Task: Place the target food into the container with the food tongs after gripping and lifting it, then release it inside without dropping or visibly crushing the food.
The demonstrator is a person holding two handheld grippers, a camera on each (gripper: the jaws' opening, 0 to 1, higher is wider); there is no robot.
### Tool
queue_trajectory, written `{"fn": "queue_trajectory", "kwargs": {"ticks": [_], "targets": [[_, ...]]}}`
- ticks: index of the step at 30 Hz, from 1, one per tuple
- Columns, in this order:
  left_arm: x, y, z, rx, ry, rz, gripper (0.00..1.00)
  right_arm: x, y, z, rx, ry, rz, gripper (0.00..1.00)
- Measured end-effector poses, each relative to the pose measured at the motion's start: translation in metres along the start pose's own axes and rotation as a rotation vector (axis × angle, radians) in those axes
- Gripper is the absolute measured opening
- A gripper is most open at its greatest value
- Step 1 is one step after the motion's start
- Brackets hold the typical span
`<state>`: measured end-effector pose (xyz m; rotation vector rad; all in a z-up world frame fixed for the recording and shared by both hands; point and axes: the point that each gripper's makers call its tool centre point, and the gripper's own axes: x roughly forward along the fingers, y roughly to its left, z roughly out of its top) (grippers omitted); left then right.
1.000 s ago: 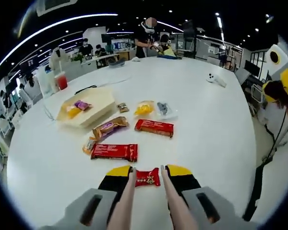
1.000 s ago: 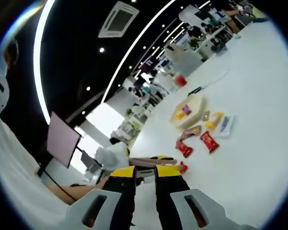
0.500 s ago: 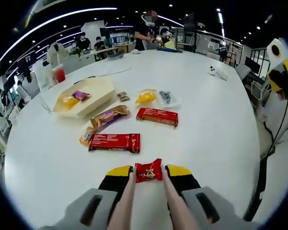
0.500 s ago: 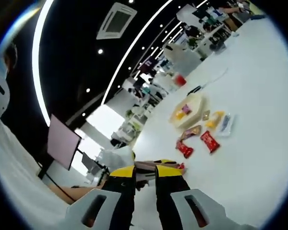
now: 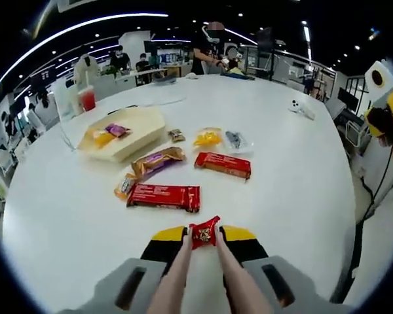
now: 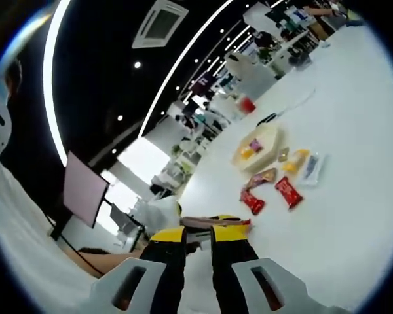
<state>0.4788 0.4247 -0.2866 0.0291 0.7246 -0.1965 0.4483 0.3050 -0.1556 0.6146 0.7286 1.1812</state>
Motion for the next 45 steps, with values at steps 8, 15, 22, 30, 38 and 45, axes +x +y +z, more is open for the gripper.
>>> {"fn": "queue_trajectory", "kwargs": {"ticks": [8,15,22,30,38,45], "targets": [[-0.015,0.018,0.017,-0.092,-0.04,0.07,0.17,0.001,-0.005,-0.001,0.006,0.009,-0.009,0.13],[-0.032,0.024,0.02,-0.195,-0.061,0.09,0.17,0.01,-0.01,0.0,-0.157,0.016,-0.073,0.23],[-0.048,0.027,0.038,-0.264,-0.127,0.088,0.17,0.012,-0.01,-0.003,-0.171,0.029,-0.071,0.27],[-0.055,0.029,0.057,-0.291,-0.189,0.084,0.18,0.012,-0.011,-0.001,-0.199,0.033,-0.081,0.3],[-0.061,0.034,0.071,-0.308,-0.212,0.082,0.18,0.017,-0.015,-0.001,-0.204,0.039,-0.092,0.34],[-0.075,0.051,0.082,-0.301,-0.233,0.103,0.18,0.024,-0.018,0.009,-0.211,0.001,-0.105,0.41]]}}
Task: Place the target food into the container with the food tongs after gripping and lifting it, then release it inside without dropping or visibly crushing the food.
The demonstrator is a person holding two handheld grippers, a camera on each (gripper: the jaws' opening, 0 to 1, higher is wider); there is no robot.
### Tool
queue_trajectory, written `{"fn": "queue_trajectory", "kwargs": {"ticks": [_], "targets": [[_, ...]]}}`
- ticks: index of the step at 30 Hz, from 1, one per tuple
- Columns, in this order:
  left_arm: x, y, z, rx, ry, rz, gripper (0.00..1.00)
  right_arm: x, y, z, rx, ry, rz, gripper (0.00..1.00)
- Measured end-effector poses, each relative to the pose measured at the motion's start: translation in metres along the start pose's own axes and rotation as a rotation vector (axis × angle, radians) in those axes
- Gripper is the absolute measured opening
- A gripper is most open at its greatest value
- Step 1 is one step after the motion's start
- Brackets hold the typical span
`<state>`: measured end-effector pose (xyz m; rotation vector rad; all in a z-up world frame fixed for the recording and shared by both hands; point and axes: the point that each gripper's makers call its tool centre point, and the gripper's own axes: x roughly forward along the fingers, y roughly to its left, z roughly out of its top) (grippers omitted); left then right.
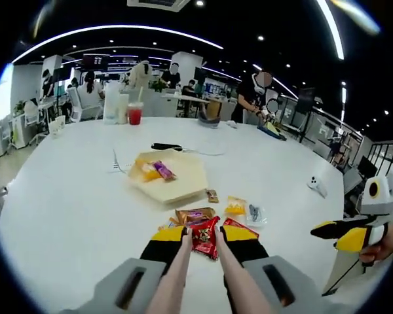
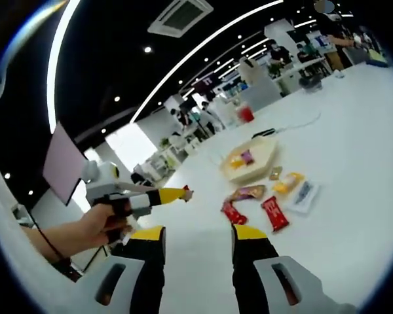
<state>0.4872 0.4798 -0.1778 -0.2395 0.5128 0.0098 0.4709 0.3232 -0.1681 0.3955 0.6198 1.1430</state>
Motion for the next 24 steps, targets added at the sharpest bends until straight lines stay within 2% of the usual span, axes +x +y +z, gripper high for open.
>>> {"fn": "queue_trajectory", "kwargs": {"ticks": [7,15,24], "targets": [[-0.003,-0.001,0.01,0.012,-0.014,-0.007,0.18,0.002,-0.008,0.002,-0.011,-0.018,-0.026,0.45],[-0.001,-0.003,0.011,-0.007,-0.033,-0.013,0.19,-0.006,-0.024,0.01,-0.01,-0.055,-0.072,0.48],[0.0,-0.008,0.017,-0.008,-0.057,-0.03,0.19,-0.01,-0.031,0.013,-0.047,-0.053,-0.112,0.54]]}}
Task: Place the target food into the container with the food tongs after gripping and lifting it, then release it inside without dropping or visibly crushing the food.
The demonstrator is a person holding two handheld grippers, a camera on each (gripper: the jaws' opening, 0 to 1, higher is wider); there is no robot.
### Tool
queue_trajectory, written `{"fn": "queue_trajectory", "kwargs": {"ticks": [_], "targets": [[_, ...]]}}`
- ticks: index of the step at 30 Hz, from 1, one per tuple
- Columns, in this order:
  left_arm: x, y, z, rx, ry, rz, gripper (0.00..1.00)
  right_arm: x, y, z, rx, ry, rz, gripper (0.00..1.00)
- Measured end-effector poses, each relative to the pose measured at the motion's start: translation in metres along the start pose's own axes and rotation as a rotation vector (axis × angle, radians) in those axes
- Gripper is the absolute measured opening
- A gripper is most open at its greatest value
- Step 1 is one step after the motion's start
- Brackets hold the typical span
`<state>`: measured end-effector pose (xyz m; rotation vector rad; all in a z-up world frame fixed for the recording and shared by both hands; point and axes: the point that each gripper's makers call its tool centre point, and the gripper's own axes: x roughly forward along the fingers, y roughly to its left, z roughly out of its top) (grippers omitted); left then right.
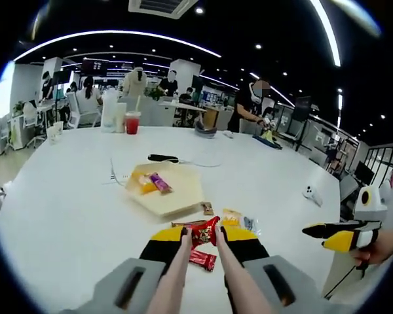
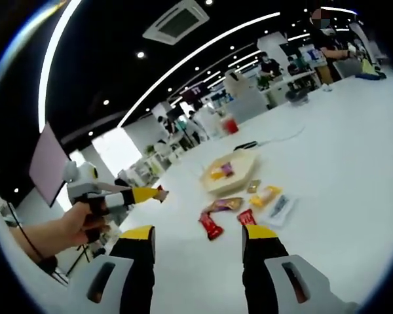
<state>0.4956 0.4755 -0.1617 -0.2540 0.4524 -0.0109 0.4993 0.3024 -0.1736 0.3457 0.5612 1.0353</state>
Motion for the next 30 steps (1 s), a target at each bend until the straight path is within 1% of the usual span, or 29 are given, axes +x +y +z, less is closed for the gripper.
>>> {"fn": "queue_trajectory", "kwargs": {"ticks": [5,9,15,19,22,30], "targets": [[0.001,0.0,0.003,-0.008,-0.005,0.0,0.19,-0.002,0.0,-0.003,-0.001,0.006,-0.003,0.55],[0.002,0.001,0.006,0.001,-0.007,0.0,0.19,-0.004,-0.001,-0.006,0.013,0.005,-0.009,0.55],[0.008,0.005,0.017,0.018,-0.015,-0.002,0.19,-0.006,0.0,-0.008,0.022,0.004,-0.016,0.54],[0.016,0.009,0.025,0.029,-0.026,-0.002,0.19,-0.007,-0.001,-0.005,0.032,-0.004,-0.017,0.54],[0.023,0.01,0.03,0.045,-0.022,-0.007,0.19,-0.007,-0.002,-0.002,0.026,-0.01,-0.017,0.54],[0.034,0.012,0.04,0.064,-0.023,-0.019,0.19,-0.007,-0.004,0.003,0.017,-0.023,-0.026,0.54]]}}
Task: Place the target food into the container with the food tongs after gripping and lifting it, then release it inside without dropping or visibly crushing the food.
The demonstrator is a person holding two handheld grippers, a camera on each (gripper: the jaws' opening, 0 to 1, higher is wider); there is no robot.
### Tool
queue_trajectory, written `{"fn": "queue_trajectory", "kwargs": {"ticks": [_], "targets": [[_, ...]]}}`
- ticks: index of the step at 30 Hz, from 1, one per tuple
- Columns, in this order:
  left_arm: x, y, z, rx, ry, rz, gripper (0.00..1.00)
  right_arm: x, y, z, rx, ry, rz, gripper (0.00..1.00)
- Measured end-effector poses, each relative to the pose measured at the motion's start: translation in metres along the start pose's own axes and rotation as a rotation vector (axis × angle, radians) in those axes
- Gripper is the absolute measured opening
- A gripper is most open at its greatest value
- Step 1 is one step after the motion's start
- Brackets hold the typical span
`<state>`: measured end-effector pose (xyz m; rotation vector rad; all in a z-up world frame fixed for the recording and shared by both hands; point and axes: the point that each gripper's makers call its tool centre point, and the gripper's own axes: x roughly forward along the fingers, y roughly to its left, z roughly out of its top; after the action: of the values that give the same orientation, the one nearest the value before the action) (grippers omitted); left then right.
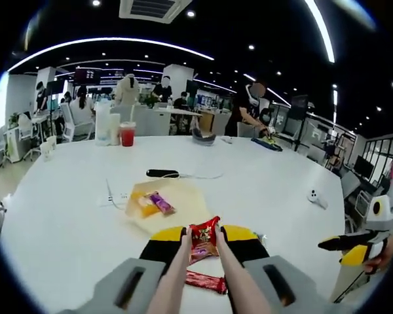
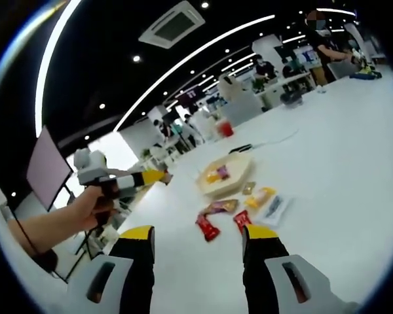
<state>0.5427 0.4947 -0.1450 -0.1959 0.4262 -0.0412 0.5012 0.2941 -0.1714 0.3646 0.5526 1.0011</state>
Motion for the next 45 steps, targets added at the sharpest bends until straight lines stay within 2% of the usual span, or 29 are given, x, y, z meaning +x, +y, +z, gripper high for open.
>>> {"fn": "queue_trajectory", "kwargs": {"ticks": [15,19,25,34,37,45], "targets": [[0.013,0.006,0.011,0.017,-0.004,-0.009,0.19,0.003,0.0,0.006,-0.041,-0.017,-0.009,0.53],[0.019,0.01,0.014,0.025,-0.001,-0.01,0.19,0.003,-0.001,0.016,-0.044,-0.046,-0.018,0.53],[0.028,0.017,0.029,0.019,-0.019,-0.015,0.19,-0.002,-0.003,0.025,-0.055,-0.081,-0.035,0.53],[0.04,0.031,0.047,0.043,-0.015,0.0,0.19,-0.008,-0.006,0.017,-0.054,-0.076,-0.052,0.53],[0.043,0.03,0.049,0.078,-0.002,-0.006,0.19,-0.011,-0.008,0.02,-0.053,-0.081,-0.061,0.53],[0.052,0.03,0.054,0.1,0.01,-0.014,0.19,-0.014,-0.013,0.018,-0.048,-0.085,-0.075,0.53]]}}
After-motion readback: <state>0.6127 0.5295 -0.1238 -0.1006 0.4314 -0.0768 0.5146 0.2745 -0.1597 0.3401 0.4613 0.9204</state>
